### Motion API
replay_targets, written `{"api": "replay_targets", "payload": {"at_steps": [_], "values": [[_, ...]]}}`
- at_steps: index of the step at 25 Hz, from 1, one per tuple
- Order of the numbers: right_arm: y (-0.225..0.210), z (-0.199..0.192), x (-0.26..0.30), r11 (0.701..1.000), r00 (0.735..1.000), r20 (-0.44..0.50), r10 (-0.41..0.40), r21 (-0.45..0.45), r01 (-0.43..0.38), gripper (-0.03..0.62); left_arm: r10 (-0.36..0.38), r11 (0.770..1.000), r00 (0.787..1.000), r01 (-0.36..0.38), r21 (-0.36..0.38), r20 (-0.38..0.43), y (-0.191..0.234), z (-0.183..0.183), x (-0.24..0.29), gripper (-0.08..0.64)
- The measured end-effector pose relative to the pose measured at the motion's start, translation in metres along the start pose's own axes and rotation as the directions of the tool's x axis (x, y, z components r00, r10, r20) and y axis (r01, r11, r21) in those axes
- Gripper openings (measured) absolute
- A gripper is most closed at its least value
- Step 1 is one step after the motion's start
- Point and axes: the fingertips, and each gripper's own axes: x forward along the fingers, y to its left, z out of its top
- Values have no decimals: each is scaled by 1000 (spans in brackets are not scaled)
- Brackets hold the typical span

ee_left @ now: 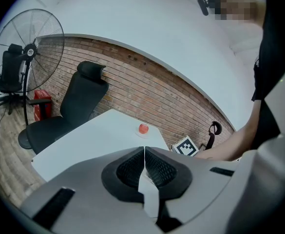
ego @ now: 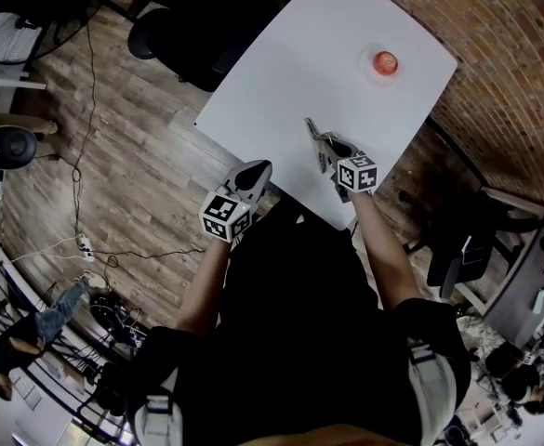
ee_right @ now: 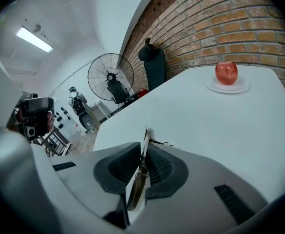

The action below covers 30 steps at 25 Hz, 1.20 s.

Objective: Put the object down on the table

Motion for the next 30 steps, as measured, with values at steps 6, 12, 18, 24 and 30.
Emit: {"api": "replay_targets", "payload": {"at_steps": [6,12,18,24,30], "values": [[-4,0,3,999,999,-13,-33,-32,33,41,-9,1000,1000,9,8,-1,-1,2,3,23],[-4,0,3,996,998,-11,-69,-61,69,52,-13,1000,1000,13,19,-4,-2,4,4,23],[-10,-2,2,990,993,-18,-120,-80,118,84,-18,1000,1000,18,26,-8,-4,4,5,23],[-19,-7,-2,988,990,-19,-140,-75,138,97,-19,999,1000,19,45,1,-13,10,2,23],[-25,-11,-4,990,990,-9,-139,-19,139,117,-21,998,1000,22,61,-11,-20,10,0,23]]}}
